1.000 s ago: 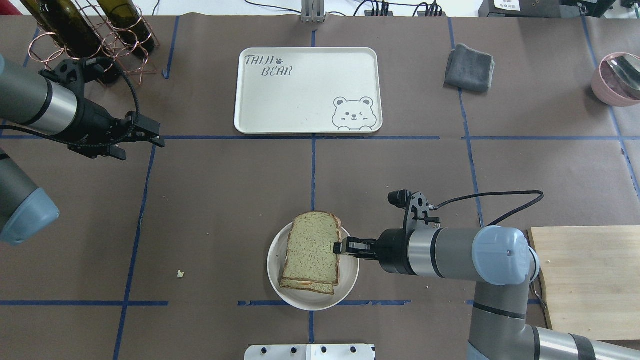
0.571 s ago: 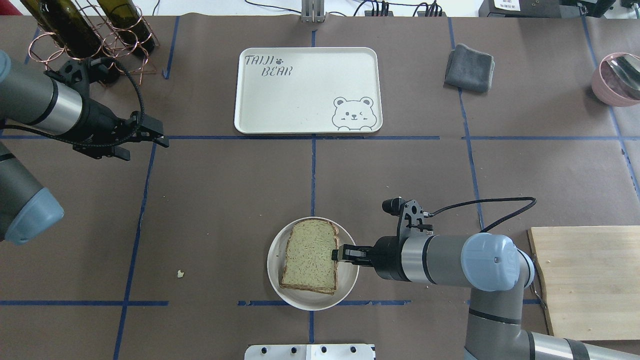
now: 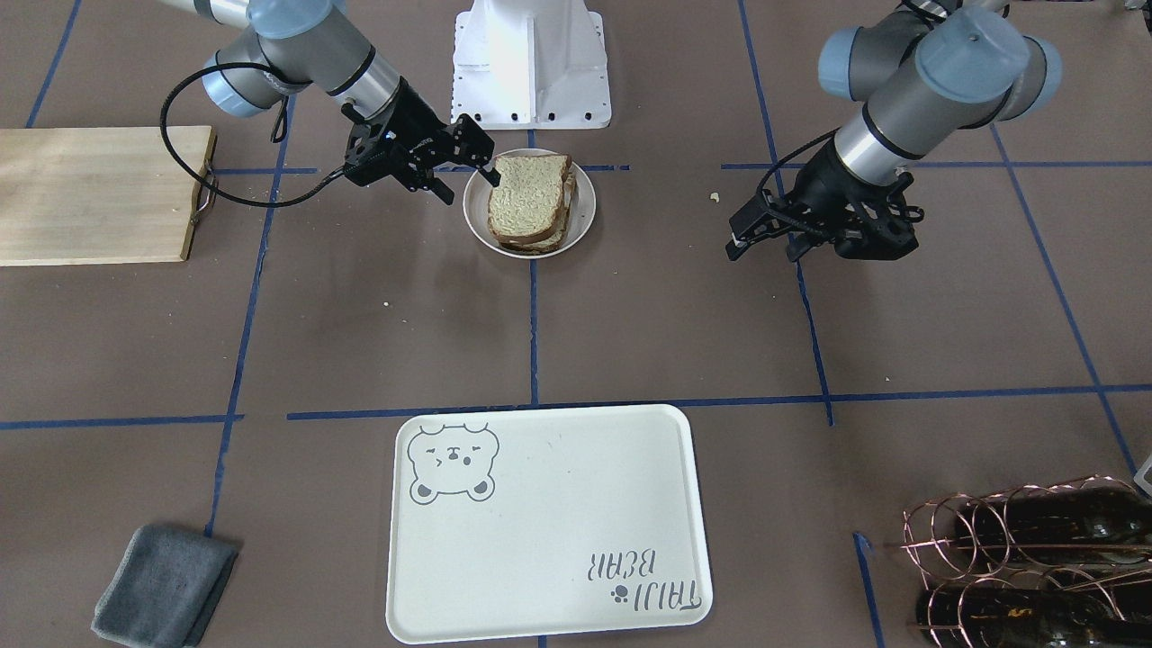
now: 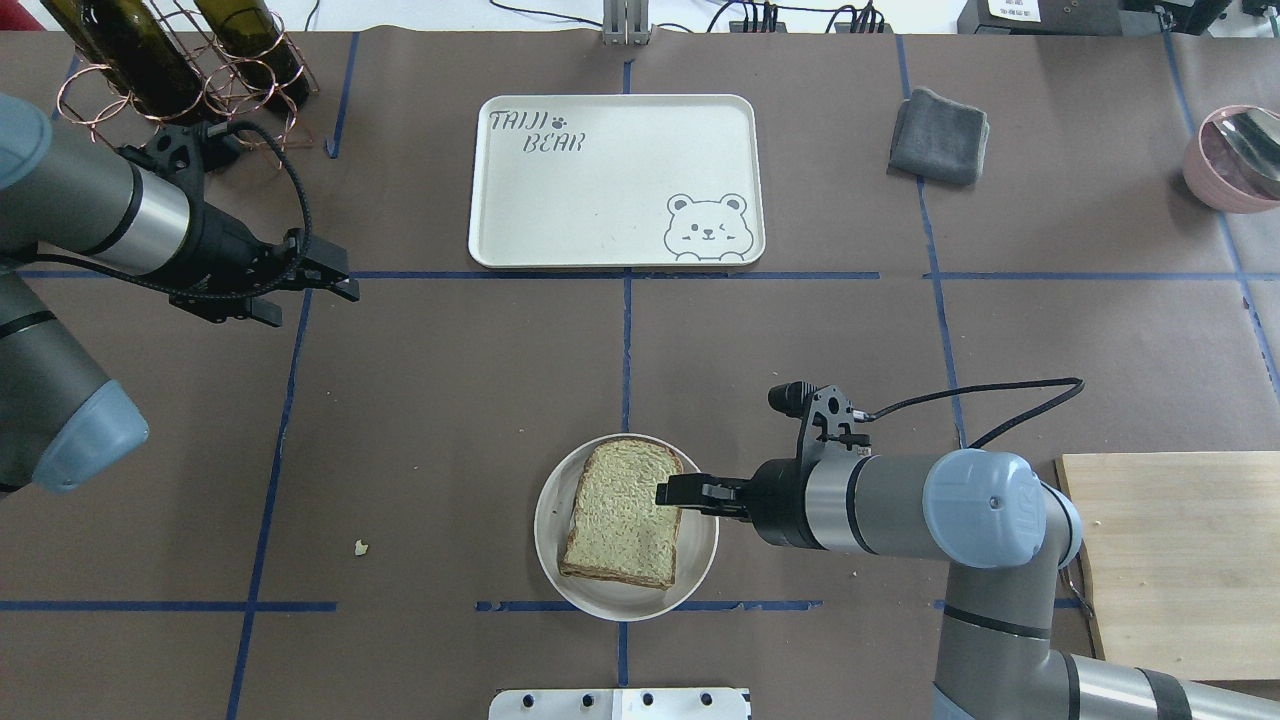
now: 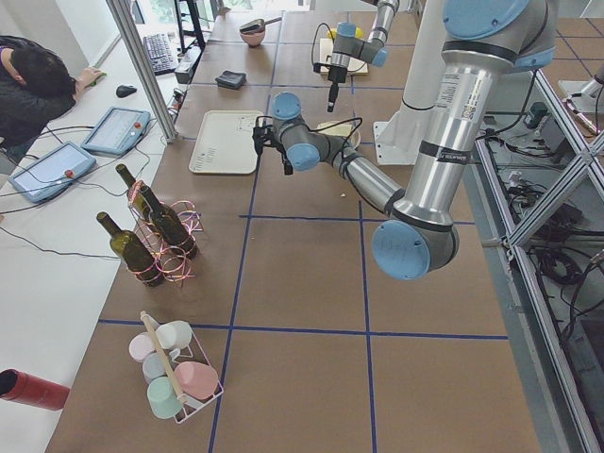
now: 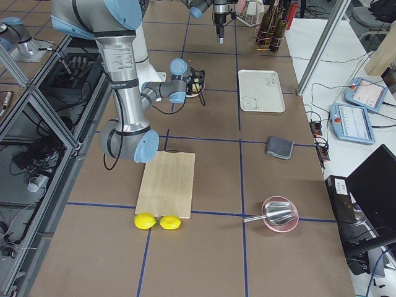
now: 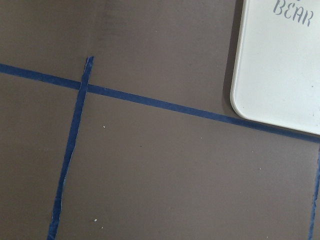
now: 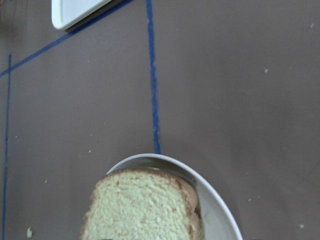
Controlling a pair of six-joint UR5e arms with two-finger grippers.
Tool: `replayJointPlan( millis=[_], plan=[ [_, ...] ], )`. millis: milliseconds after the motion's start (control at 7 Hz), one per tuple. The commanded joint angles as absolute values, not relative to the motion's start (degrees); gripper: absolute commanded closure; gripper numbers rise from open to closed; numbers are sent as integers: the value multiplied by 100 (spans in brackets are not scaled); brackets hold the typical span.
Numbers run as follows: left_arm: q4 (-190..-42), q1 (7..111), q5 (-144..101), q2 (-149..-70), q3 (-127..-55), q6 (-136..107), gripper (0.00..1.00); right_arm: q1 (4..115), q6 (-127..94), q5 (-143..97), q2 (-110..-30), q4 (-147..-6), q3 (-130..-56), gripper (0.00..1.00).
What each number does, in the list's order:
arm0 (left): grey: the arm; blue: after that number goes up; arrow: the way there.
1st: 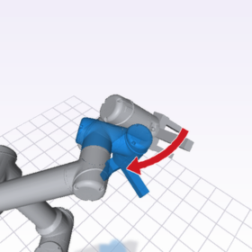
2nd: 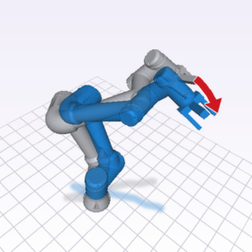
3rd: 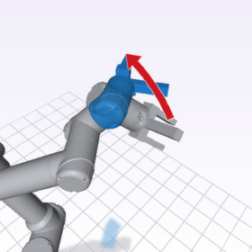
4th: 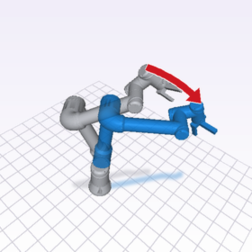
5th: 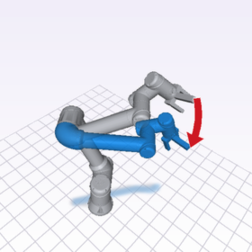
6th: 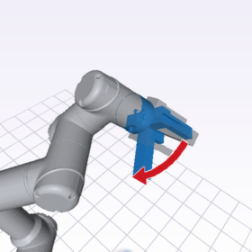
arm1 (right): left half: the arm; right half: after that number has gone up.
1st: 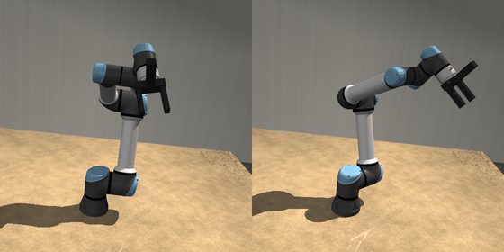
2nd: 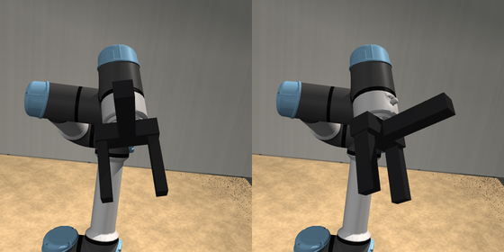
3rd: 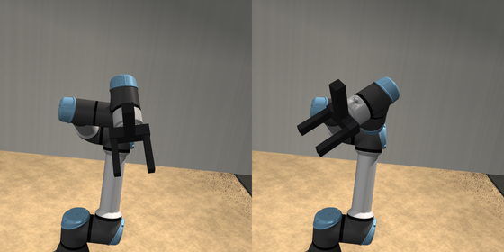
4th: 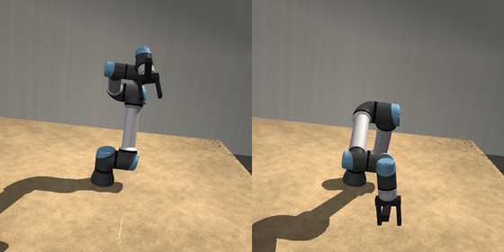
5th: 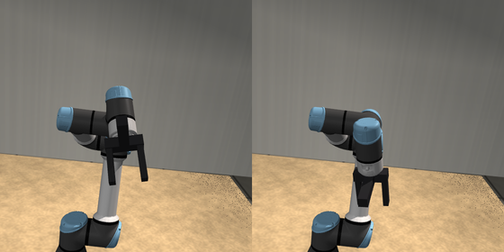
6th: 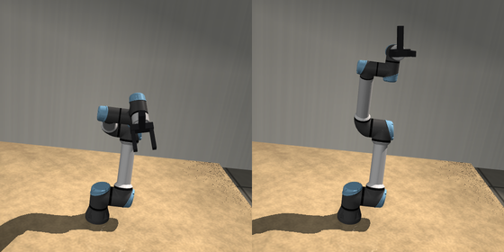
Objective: Make sandwich and place on tray
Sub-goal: 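Lower the bread onto the egg toast and open the right gripper, then move the left gripper to the plate rim while the right arm withdraws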
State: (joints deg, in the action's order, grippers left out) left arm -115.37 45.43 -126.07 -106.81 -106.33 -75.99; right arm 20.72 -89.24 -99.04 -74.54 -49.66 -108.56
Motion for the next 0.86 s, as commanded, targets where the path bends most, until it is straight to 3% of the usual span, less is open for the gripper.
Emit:
replayJointPlan(
  millis=[0, 143, 571, 714],
  plan=[
    [-11531, 3862, -12070, -10889, -10652, -8075, 0, 2590, -7786, -10289, -7436, -6864, -11415, 0],
    [-11531, 3563, -11824, -10959, -10652, -8199, 0, 2993, -7169, -10605, -7409, -7647, -11530, 0],
    [-11487, 2885, -11479, -11153, -10582, -8525, 26, 3865, -5542, -11126, -7242, -9312, -11636, 0],
    [-11487, 2648, -11479, -11162, -10573, -8534, 30, 4059, -4954, -11266, -7225, -9699, -11680, 0]
  ],
)
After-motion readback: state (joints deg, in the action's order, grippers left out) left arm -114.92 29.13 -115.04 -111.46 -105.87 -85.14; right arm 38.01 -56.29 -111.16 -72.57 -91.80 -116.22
